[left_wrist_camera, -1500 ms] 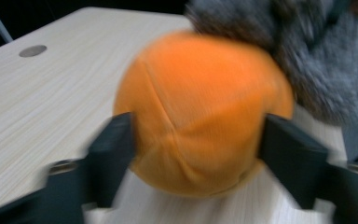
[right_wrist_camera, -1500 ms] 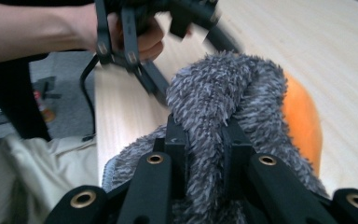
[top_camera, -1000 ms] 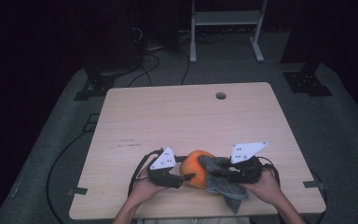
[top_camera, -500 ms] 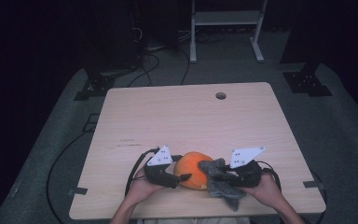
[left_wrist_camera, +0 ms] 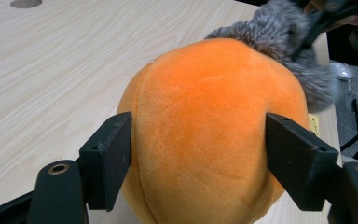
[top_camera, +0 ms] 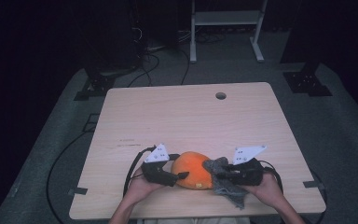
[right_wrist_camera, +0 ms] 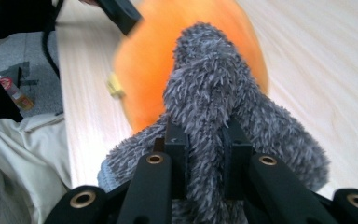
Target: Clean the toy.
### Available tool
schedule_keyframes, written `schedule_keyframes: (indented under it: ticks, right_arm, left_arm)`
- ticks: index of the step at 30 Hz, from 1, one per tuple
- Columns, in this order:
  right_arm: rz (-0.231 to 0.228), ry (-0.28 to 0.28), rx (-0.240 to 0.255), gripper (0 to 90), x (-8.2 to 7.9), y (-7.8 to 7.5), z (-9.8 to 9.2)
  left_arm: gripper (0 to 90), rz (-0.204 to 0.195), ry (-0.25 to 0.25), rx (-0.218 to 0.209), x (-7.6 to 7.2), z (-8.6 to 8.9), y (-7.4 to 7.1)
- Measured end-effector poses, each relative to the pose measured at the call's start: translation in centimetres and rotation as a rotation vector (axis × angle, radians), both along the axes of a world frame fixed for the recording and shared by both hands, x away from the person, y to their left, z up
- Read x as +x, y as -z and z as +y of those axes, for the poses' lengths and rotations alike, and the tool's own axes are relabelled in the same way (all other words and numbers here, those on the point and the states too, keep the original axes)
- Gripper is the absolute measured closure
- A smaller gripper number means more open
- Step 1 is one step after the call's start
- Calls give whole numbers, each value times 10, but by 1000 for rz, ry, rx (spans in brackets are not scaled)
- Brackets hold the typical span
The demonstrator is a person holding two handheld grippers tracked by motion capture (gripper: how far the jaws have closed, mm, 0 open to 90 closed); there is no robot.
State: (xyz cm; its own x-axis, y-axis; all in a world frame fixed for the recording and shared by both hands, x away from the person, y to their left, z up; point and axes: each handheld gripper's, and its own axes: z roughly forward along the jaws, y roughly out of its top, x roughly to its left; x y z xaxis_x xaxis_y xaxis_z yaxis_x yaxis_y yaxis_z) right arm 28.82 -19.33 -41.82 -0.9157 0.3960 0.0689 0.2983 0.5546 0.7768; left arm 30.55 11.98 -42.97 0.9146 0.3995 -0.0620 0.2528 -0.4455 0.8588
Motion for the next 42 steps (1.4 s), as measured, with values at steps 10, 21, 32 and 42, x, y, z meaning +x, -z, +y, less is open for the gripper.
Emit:
schedule_keyframes:
  ticks: [10, 21, 32, 42]
  right_arm:
    - [-6, -31, 97, 755, 1, -11, 12]
    - [32, -13, 133, 753, 1, -6, 4]
    - [2, 11, 151, 749, 6, -15, 18]
    - [109, 129, 103, 754, 17, 9, -3]
  left_arm:
    - [220, -12, 17, -19, -1, -5, -2]
    - [57, 80, -5, -43, 6, -3, 1]
    - [312, -176, -105, 38, -12, -21, 1]
    - [286, -174, -60, 39, -16, -18, 4]
